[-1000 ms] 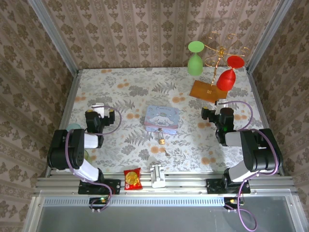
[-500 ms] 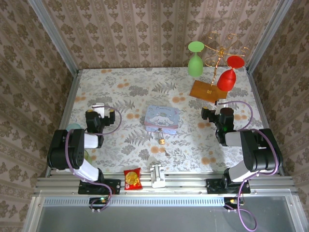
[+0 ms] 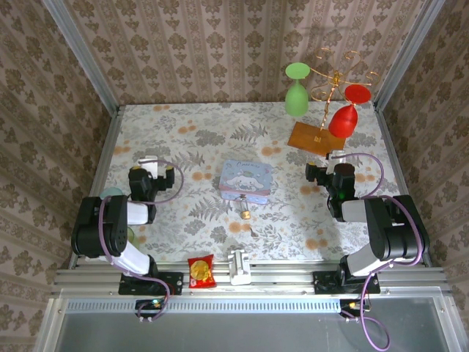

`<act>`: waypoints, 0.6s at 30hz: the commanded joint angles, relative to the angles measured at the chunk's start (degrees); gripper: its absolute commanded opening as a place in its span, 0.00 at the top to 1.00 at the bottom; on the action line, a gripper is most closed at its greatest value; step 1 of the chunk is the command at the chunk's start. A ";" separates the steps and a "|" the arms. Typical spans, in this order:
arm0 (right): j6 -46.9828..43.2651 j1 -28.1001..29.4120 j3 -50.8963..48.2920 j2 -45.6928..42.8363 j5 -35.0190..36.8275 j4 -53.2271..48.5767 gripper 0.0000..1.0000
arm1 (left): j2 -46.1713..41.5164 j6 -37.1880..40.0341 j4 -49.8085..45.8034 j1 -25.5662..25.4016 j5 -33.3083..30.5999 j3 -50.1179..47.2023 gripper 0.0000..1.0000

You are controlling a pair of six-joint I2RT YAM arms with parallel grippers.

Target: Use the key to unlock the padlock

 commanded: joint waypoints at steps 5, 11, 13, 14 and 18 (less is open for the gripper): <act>-0.89 -0.31 1.25 0.36 -0.98 0.03 0.00 | -0.29 -0.52 -0.06 0.57 2.13 1.42 0.00; -0.69 -0.15 1.98 -3.78 0.07 -4.25 0.00 | -2.56 2.05 -0.61 -2.21 -0.90 0.95 0.00; -0.71 0.28 3.56 -6.98 1.27 -9.92 0.00 | -6.24 2.90 -4.34 -3.86 -4.12 1.31 0.00; -0.38 0.49 4.70 -9.19 1.65 -13.75 0.00 | -8.93 3.36 -9.05 -4.48 -4.74 2.70 0.00; 0.29 1.86 7.19 -14.43 0.36 -21.93 0.00 | -15.25 1.51 -15.67 -6.15 -4.38 6.75 0.00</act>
